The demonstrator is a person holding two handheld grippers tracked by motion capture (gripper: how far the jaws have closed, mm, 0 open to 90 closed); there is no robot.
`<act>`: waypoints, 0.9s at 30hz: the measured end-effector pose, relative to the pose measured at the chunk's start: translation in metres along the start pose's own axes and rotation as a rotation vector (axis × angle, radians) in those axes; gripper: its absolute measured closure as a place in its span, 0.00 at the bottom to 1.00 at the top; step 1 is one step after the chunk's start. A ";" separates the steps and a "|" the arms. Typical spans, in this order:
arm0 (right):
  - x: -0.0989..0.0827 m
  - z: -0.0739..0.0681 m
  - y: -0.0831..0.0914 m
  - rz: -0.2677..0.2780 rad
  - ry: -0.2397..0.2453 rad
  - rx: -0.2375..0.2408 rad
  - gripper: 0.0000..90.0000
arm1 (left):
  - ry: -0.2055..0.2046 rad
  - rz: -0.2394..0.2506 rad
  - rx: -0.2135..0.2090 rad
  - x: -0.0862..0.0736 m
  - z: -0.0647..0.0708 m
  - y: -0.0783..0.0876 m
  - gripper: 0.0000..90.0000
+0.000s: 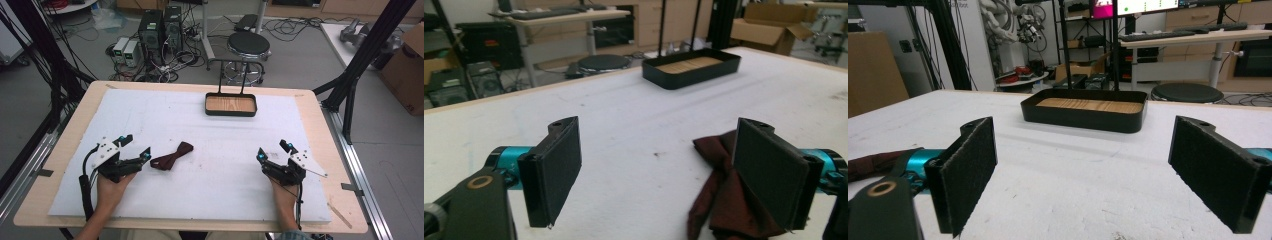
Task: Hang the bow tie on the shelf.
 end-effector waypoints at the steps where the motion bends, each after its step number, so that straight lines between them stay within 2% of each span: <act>1: 0.000 0.000 0.000 0.001 0.003 0.000 0.12 | -0.004 -0.005 -0.009 0.000 0.003 -0.002 0.22; 4: 0.000 -0.001 0.000 -0.001 0.000 -0.001 0.13 | -0.017 -0.019 -0.045 -0.001 0.010 -0.008 0.24; 6: 0.000 0.000 0.000 0.001 0.003 -0.003 0.12 | -0.035 -0.031 -0.077 -0.002 0.016 -0.012 0.29; 9: 0.000 0.000 0.000 0.001 0.004 -0.003 0.12 | -0.067 -0.045 -0.097 -0.003 0.024 -0.019 0.32; 12: 0.000 -0.001 0.000 -0.001 0.004 0.000 0.13 | -0.073 -0.063 -0.105 -0.003 0.030 -0.025 0.33; 17: 0.000 -0.001 0.000 -0.003 0.005 0.001 0.12 | -0.085 -0.107 -0.144 -0.005 0.044 -0.043 0.35; 20: 0.000 -0.001 -0.001 -0.003 0.003 0.003 0.12 | -0.093 -0.153 -0.153 -0.006 0.049 -0.052 0.38; 21: 0.000 -0.001 -0.001 -0.002 0.004 0.005 0.12 | -0.093 -0.153 -0.153 -0.006 0.049 -0.052 0.38; 22: 0.000 -0.001 -0.001 -0.001 0.009 0.007 0.12 | -0.098 -0.184 -0.159 -0.008 0.051 -0.056 0.41; 24: 0.000 -0.001 -0.001 0.001 0.010 0.008 0.13 | -0.100 -0.191 -0.153 -0.008 0.051 -0.058 0.42; 25: 0.000 -0.001 -0.001 0.000 0.009 0.008 0.13 | -0.095 -0.220 -0.139 -0.009 0.050 -0.061 0.45; 27: 0.000 -0.001 -0.001 -0.001 0.009 0.009 0.13 | -0.082 -0.256 -0.146 -0.009 0.049 -0.064 0.47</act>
Point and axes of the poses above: each handheld gripper's, and its own axes: y roughly backward along the jaws, x roughly out of its top, z roughly to its right, the point moved 2 cm from there along -y, roughly forward along the jaws, and after that the axes turned 8 degrees about z, right-handed, at the moved point
